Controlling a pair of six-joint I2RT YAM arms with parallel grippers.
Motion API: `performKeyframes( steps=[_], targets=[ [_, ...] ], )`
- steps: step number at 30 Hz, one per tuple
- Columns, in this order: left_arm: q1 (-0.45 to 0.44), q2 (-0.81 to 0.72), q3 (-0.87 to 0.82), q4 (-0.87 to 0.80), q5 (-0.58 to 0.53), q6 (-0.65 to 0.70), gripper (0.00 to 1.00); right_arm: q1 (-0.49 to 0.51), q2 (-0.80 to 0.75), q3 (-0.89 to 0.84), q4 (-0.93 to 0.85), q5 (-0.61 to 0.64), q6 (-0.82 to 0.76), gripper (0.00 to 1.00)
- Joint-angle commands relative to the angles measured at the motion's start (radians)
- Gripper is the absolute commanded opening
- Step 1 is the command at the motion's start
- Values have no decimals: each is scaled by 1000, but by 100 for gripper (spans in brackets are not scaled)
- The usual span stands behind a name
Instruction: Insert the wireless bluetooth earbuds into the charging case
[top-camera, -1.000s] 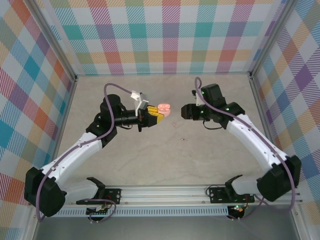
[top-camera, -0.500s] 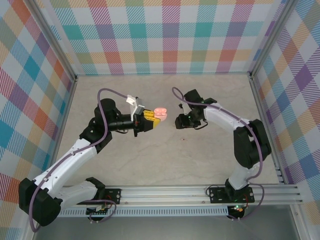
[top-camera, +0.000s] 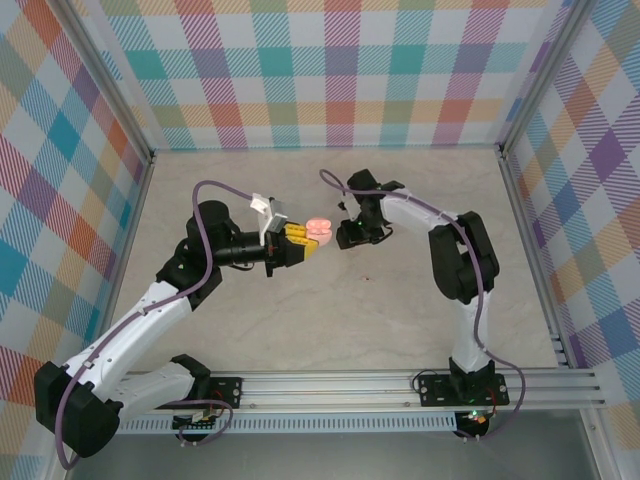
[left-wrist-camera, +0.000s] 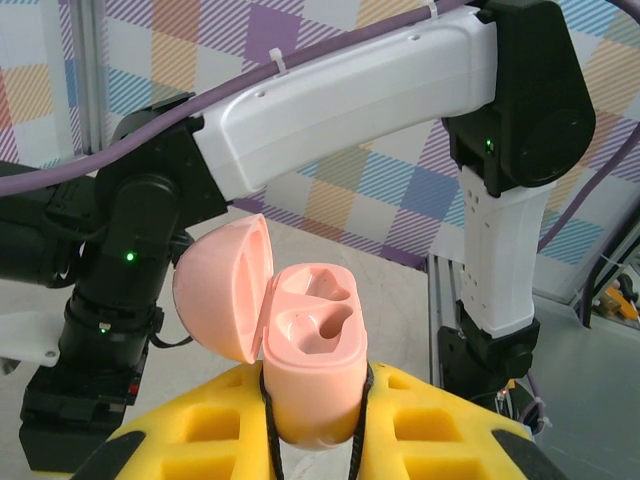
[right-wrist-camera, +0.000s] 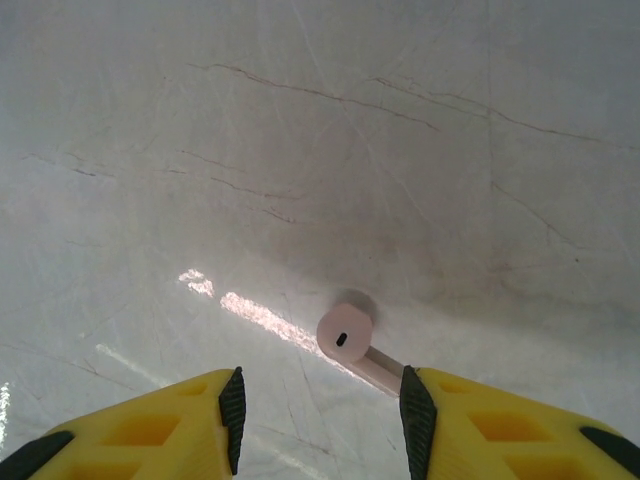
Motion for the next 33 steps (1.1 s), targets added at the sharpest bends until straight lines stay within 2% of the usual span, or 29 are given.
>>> performKeyframes(
  steps=[1,14,25,33],
  targets=[
    [6,-20,-11,5,-3,14,9,19,40,69,-78,46,-27,46],
    [5,-18,-3,9,-4,9,9,28,135,150,-149,185,19,44],
    [6,-21,2,1,-4,11,9,19,132,170,-154,267,154,40],
    [6,-21,1,4,-4,13,10,19,102,156,-158,194,138,38]
  ],
)
